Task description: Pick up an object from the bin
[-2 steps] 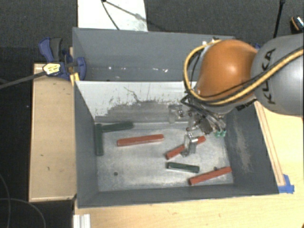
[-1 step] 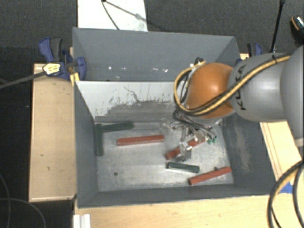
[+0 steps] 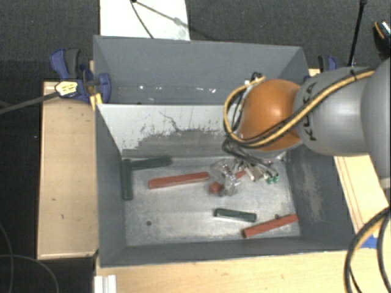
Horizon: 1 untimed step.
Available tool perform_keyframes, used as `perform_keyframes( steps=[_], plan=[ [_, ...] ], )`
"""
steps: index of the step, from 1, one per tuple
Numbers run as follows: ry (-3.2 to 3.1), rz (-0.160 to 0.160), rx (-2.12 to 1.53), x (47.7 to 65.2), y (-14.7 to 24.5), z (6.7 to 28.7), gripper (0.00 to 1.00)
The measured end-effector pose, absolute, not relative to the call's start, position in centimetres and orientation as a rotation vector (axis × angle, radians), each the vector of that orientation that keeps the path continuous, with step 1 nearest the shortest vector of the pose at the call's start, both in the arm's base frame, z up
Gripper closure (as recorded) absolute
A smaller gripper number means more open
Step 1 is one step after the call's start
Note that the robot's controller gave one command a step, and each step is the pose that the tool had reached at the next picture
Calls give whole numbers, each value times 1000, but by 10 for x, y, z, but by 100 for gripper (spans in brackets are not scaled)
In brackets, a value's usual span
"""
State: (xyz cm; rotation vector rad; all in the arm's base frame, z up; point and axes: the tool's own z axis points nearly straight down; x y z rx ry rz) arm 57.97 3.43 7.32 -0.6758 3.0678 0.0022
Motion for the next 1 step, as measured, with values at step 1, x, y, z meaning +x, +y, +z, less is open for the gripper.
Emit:
perform_keyframes(
  steps=[1],
  plan=[
    [3057,1,-679,559,72,204,100]
  ],
)
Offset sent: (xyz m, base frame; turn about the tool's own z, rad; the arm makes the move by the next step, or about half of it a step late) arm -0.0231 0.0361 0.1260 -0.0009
